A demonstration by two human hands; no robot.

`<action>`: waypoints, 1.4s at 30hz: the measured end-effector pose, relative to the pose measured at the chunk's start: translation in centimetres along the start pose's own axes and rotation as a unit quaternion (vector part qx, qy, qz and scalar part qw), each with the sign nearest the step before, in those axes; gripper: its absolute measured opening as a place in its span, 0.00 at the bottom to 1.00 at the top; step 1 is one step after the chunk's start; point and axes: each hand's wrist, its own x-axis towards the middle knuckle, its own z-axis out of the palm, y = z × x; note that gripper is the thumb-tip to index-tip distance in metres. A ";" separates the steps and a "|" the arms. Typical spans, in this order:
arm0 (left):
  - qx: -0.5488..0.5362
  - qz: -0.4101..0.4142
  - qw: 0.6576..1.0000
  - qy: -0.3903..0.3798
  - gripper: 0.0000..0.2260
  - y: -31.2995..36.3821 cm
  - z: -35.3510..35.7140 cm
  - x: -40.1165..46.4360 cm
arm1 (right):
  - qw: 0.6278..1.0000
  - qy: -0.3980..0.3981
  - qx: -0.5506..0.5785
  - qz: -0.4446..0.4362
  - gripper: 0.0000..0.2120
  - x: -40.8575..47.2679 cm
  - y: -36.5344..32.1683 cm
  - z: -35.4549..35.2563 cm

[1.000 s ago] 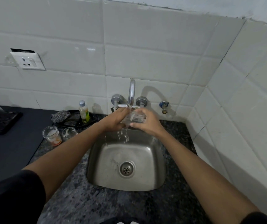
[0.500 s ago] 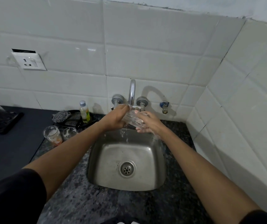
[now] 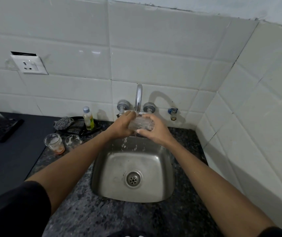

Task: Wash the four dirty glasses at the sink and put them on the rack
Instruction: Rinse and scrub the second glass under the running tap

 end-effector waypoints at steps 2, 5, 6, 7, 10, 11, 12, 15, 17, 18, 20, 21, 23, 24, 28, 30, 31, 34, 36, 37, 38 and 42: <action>-0.046 -0.046 0.998 -0.009 0.25 0.2 -0.2 0.3 | 0.999 0.014 0.001 -0.034 0.30 -0.1 0.0 -0.1; -0.136 -0.165 0.974 -0.071 0.32 0.1 -0.4 0.5 | 0.993 0.018 -0.050 -0.101 0.30 0.0 -0.3 -0.4; -0.188 -0.196 0.957 -0.099 0.32 -0.1 -0.4 0.3 | 0.992 0.016 -0.056 -0.108 0.30 0.0 -0.2 -0.4; -0.259 -0.224 0.931 -0.124 0.31 -0.3 -0.4 0.1 | 0.992 0.011 -0.057 -0.108 0.30 0.1 -0.1 -0.5; -0.536 -0.298 0.775 -0.151 0.22 0.0 -0.7 -0.6 | 0.991 0.017 -0.063 -0.114 0.29 0.0 0.0 -0.5; -0.610 -0.316 0.714 -0.136 0.21 0.1 -0.7 -0.9 | 0.992 0.019 -0.063 -0.111 0.29 0.0 0.1 -0.5; -0.659 -0.328 0.666 -0.118 0.21 0.5 -0.7 -1.2 | 0.992 0.019 -0.064 -0.109 0.29 0.0 0.2 -0.4; -0.658 -0.381 0.645 -0.076 0.20 1.0 0.5 -1.1 | 0.989 -0.015 -0.080 -0.127 0.31 0.1 0.4 0.1; -0.626 -0.416 0.659 -0.031 0.19 1.6 1.6 -0.8 | 0.982 -0.038 -0.121 -0.141 0.33 0.2 0.3 0.6; -0.624 -0.430 0.653 0.000 0.17 2.0 2.0 -0.8 | 0.979 -0.037 -0.139 -0.141 0.33 0.2 0.1 0.8; -0.640 -0.448 0.621 0.056 0.14 2.1 3.0 -0.8 | 0.975 0.005 -0.163 -0.152 0.32 0.3 -0.4 0.9; -0.651 -0.450 0.606 0.074 0.14 2.0 3.5 -0.9 | 0.968 0.033 -0.181 -0.169 0.31 0.3 -0.6 1.0; -0.678 -0.445 0.578 0.094 0.16 1.9 4.4 -0.9 | 0.944 0.066 -0.238 -0.219 0.27 0.4 -0.6 1.2; -0.693 -0.438 0.564 0.101 0.16 2.0 4.8 -1.0 | 0.932 0.072 -0.264 -0.238 0.23 0.5 -0.4 1.4; -0.707 -0.410 0.563 0.123 0.15 2.7 5.4 -0.9 | 0.941 0.008 -0.297 -0.164 0.11 1.1 -0.3 2.3; -0.692 -0.428 0.566 0.132 0.14 2.7 5.7 -1.0 | 0.954 -0.066 -0.281 -0.085 0.11 1.8 -1.4 2.4; -0.689 -0.433 0.565 0.136 0.14 2.7 5.8 -0.9 | 0.956 -0.098 -0.270 -0.054 0.12 2.4 -2.1 2.2; -0.694 -0.440 0.559 0.115 0.13 2.7 5.5 -0.6 | 0.943 -0.190 -0.273 -0.032 0.11 4.0 -3.5 1.2; -0.709 -0.439 0.548 0.061 0.14 2.6 5.2 -0.5 | 0.898 -0.266 -0.345 -0.057 0.09 4.7 -4.1 0.2; -0.714 -0.440 0.542 0.046 0.16 2.3 5.2 -0.5 | 0.870 -0.288 -0.394 -0.074 0.07 4.8 -4.3 -0.2; -0.718 -0.439 0.538 0.043 0.18 1.9 5.2 -0.5 | 0.849 -0.296 -0.428 -0.094 0.05 4.8 -4.6 -0.4; -0.726 -0.446 0.512 0.107 0.17 2.2 5.1 -0.1 | 0.822 -0.263 -0.489 -0.125 0.08 4.9 -4.4 0.4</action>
